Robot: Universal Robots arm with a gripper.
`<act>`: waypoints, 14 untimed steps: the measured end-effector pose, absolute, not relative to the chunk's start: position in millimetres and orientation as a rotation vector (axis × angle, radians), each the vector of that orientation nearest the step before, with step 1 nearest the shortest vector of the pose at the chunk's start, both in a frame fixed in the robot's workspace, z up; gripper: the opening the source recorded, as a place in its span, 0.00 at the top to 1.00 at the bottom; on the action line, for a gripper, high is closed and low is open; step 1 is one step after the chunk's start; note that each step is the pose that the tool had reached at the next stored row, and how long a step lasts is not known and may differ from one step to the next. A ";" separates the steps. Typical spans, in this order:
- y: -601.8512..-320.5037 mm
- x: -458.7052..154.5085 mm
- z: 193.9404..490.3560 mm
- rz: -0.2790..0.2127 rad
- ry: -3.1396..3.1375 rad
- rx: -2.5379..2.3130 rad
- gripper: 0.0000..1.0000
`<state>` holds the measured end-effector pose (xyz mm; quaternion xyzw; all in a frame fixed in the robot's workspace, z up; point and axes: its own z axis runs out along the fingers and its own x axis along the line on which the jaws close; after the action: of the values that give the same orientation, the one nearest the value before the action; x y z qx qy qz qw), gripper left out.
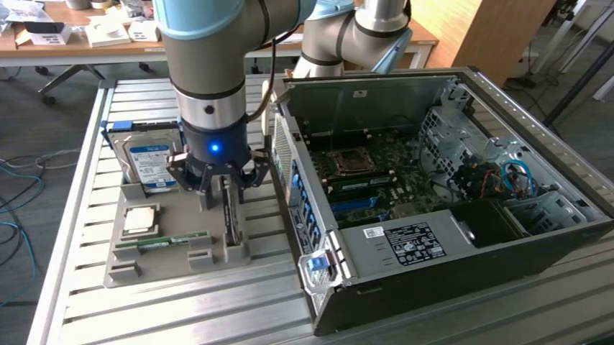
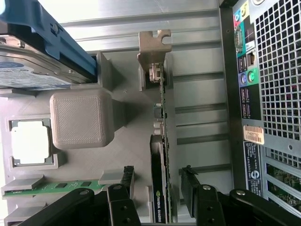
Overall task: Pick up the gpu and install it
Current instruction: 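Pick up the gpu and move the gpu toward the slot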
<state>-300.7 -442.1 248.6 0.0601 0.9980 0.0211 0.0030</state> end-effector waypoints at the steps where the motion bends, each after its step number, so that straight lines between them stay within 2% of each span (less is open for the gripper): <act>1: -442.1 -300.7 248.3 0.066 3.129 0.189 0.47; 14: -442.1 -300.7 241.0 0.066 3.129 0.189 0.47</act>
<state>-300.7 -442.1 241.0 0.0601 0.9980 0.0211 0.0029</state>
